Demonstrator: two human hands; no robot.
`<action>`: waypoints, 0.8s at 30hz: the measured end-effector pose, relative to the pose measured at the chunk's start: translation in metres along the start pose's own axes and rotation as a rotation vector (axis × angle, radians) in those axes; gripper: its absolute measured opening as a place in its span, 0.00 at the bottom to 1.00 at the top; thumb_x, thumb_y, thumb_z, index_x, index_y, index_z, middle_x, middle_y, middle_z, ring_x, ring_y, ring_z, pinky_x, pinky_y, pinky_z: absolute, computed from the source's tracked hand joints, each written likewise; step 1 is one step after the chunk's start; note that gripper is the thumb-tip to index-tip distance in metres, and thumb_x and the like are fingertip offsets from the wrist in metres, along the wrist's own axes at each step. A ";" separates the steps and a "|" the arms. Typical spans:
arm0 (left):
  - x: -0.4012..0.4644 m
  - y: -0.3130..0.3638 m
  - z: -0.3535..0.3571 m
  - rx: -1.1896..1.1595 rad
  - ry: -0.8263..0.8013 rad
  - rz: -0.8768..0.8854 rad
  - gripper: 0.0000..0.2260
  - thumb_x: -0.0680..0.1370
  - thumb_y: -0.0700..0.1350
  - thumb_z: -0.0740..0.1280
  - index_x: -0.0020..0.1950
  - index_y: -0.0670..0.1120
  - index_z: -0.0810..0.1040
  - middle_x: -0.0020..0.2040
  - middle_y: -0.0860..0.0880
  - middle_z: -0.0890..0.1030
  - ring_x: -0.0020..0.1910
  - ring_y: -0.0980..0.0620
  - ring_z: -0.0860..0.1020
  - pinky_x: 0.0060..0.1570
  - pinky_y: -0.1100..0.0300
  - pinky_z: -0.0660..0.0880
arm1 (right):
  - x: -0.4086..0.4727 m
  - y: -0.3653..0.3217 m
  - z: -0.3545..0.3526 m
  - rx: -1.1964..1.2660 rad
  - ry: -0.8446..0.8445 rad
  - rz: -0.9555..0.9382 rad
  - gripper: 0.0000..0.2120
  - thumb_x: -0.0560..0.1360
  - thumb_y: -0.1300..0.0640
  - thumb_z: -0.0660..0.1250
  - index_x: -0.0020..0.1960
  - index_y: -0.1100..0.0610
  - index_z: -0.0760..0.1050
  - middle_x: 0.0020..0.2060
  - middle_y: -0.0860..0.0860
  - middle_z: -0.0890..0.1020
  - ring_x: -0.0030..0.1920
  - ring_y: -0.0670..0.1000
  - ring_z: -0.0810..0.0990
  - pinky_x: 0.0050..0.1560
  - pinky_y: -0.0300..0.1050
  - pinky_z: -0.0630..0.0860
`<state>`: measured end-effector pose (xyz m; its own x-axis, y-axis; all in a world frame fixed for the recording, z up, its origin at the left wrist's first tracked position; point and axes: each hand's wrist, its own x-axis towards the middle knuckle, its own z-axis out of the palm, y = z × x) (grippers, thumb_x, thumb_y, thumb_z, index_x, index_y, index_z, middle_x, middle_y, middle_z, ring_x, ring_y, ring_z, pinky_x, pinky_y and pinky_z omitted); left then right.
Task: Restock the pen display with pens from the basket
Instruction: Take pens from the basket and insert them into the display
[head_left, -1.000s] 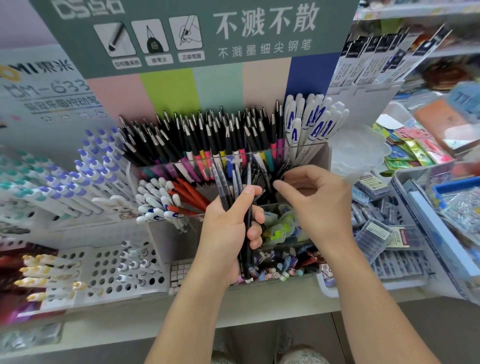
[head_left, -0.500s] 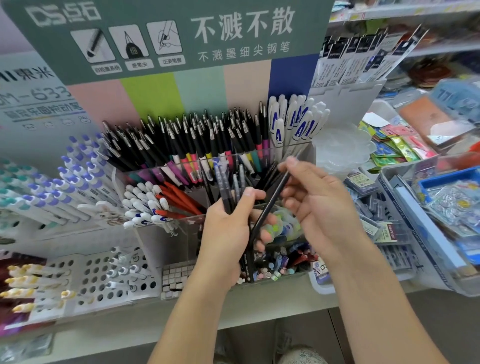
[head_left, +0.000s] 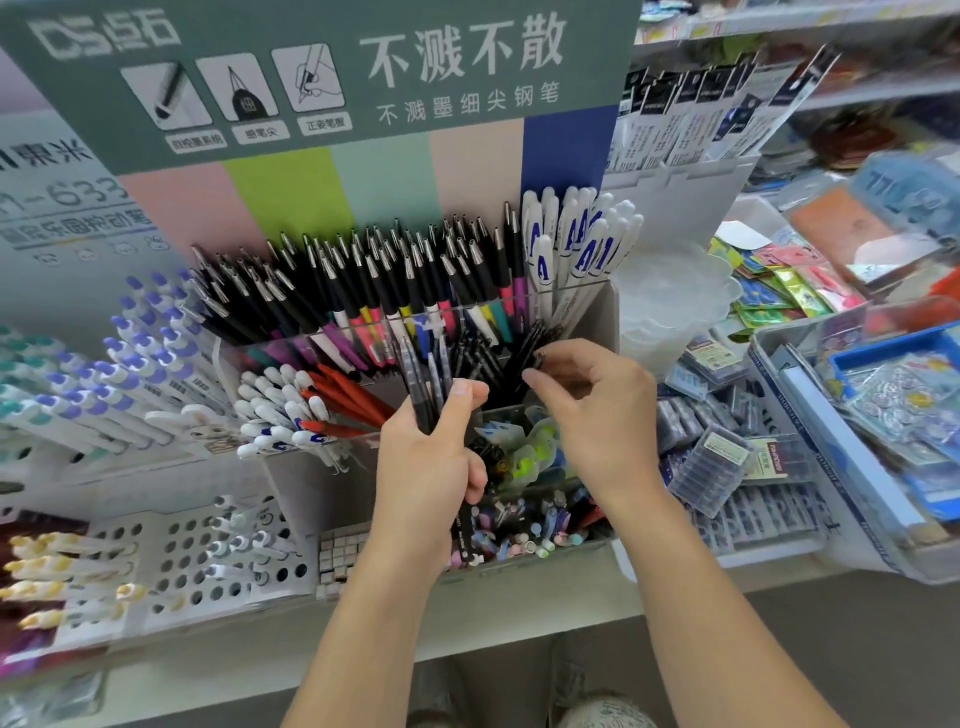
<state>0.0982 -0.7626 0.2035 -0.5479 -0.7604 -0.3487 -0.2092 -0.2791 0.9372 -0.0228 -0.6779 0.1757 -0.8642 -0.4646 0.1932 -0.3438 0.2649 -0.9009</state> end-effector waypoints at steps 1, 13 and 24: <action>-0.001 0.000 0.000 -0.011 0.025 0.007 0.09 0.82 0.54 0.65 0.51 0.51 0.81 0.38 0.55 0.84 0.25 0.51 0.69 0.26 0.58 0.68 | 0.000 0.001 0.003 0.003 -0.002 0.018 0.05 0.73 0.60 0.77 0.48 0.54 0.85 0.39 0.42 0.85 0.41 0.41 0.83 0.47 0.40 0.81; -0.002 -0.002 -0.010 -0.125 0.106 -0.009 0.09 0.84 0.50 0.63 0.54 0.48 0.80 0.51 0.54 0.86 0.25 0.53 0.69 0.26 0.60 0.69 | 0.001 -0.015 0.005 -0.005 -0.123 0.073 0.11 0.72 0.57 0.78 0.54 0.53 0.85 0.43 0.42 0.86 0.43 0.41 0.84 0.49 0.40 0.82; -0.005 0.004 -0.003 -0.159 0.041 0.013 0.10 0.83 0.48 0.64 0.54 0.42 0.79 0.36 0.49 0.77 0.24 0.53 0.63 0.23 0.61 0.60 | -0.005 -0.042 -0.032 0.201 -0.023 0.113 0.07 0.71 0.56 0.79 0.47 0.50 0.84 0.40 0.45 0.86 0.40 0.45 0.85 0.43 0.40 0.81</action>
<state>0.1031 -0.7615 0.2087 -0.5159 -0.7868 -0.3387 -0.0696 -0.3556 0.9320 -0.0156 -0.6591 0.2251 -0.8838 -0.4610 0.0802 -0.1637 0.1440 -0.9759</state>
